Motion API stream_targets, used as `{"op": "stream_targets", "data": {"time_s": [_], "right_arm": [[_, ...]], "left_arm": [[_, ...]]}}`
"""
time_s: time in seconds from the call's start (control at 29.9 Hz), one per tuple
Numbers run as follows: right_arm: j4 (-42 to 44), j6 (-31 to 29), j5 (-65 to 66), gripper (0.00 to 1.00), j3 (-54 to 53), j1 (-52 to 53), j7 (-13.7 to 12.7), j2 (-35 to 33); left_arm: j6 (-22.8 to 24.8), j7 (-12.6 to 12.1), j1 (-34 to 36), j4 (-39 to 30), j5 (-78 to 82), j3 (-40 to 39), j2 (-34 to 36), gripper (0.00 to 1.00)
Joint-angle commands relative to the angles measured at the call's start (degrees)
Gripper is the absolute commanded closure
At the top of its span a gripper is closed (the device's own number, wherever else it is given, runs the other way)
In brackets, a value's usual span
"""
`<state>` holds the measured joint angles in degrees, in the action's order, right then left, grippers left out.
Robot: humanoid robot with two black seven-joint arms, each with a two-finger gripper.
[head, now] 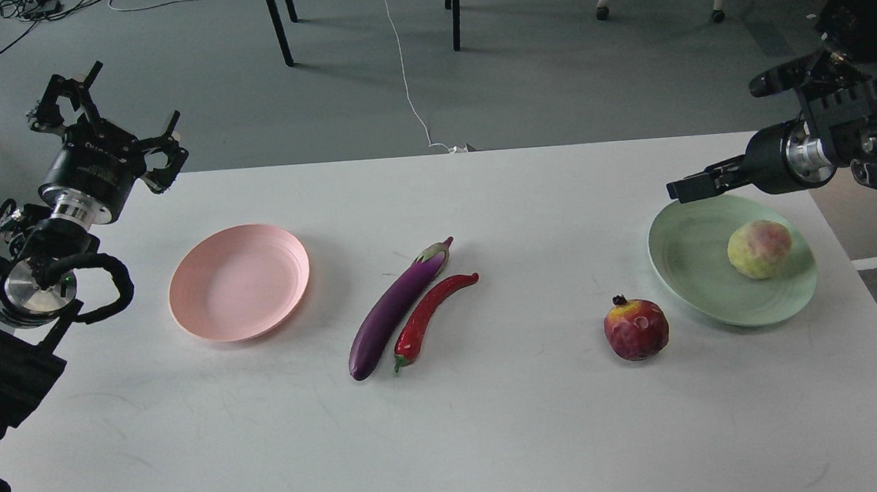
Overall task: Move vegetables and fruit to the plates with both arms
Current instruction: 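Move the right gripper down onto the red pomegranate, then grasp the pomegranate and lower it onto the green plate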
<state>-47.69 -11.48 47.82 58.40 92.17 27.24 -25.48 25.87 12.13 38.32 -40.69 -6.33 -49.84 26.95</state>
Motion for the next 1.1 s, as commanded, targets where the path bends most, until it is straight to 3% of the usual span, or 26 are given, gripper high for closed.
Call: {"op": "stream_targets", "data": {"time_s": [0.0,0.3,0.5,0.84,0.97,1.07], "right_arm": [[-5.38,-1.70,-0.01,0.04,0.13,5.29,0.10,4.64],[-10.75,-1.00,1.05,0.04,9.53,6.71,0.36,13.70],[-17.78,-0.21,1.14,0.05,10.50,6.79,0.36,13.88],[-20.25,0.58,1.23,0.06,14.10,6.18,0.54,13.36],[-21.57,0.93,1.31,0.11,14.63,5.57,0.76,12.48],[-21.75,1.20,1.84,0.23,15.51,4.51,0.76,12.48]], "left_arm": [[-0.03,0.00,0.00,0.00,0.00,0.01,0.03,0.02],[0.06,0.09,-0.08,0.00,0.00,-0.08,1.35,0.02],[0.06,0.09,-0.87,0.00,0.00,-0.17,1.70,0.02],[0.06,0.09,-0.88,0.00,-0.09,-0.43,1.79,0.02],[0.06,0.09,-0.88,0.00,-0.09,-0.35,2.05,0.02],[0.06,0.09,-0.88,0.00,-0.09,-0.26,2.14,0.02]]}}
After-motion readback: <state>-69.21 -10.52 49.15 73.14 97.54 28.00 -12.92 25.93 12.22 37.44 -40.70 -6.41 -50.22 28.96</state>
